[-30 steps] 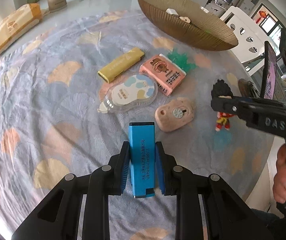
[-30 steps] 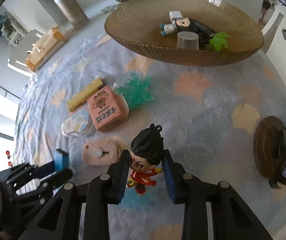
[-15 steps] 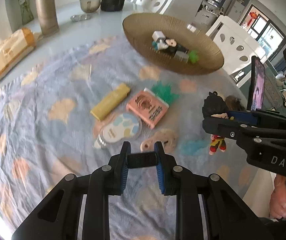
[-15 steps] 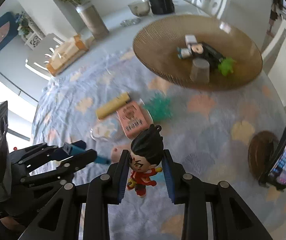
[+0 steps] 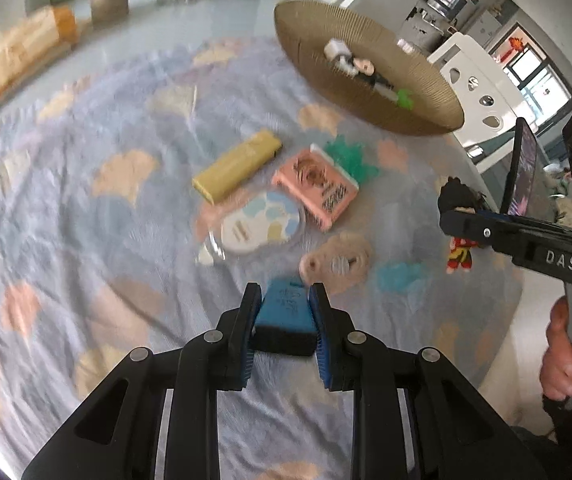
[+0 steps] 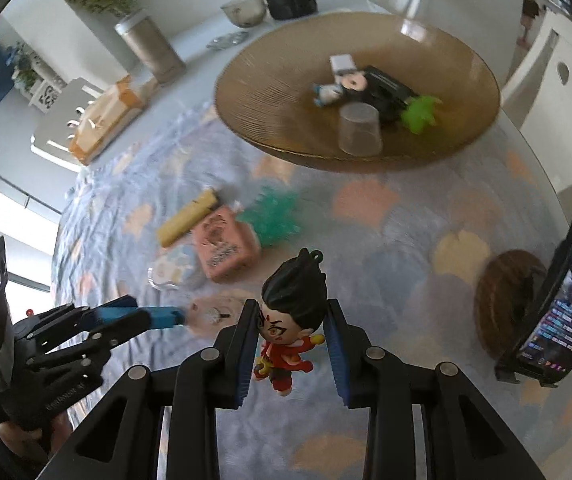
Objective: Organize rigid objects
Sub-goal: 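Carry the lighter and figure over the brown bowl and open both tools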
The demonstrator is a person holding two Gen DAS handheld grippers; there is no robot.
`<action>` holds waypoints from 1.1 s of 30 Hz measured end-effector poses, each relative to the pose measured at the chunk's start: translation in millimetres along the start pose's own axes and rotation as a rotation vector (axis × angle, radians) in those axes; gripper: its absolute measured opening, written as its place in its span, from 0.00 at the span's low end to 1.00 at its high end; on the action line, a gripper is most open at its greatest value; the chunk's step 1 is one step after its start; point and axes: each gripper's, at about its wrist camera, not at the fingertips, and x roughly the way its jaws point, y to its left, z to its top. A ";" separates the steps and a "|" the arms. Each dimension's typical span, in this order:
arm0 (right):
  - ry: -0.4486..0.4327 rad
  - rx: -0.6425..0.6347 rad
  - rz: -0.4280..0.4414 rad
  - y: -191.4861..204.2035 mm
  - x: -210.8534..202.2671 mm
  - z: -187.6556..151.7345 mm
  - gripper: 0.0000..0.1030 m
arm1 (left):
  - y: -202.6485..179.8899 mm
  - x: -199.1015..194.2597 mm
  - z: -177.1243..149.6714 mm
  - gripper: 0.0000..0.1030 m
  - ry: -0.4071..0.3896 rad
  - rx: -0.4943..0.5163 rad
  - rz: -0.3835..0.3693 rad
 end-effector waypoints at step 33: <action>-0.323 0.021 -0.092 20.7 -83.6 106.3 0.31 | -106.7 -75.8 168.4 0.21 -0.379 0.203 -0.010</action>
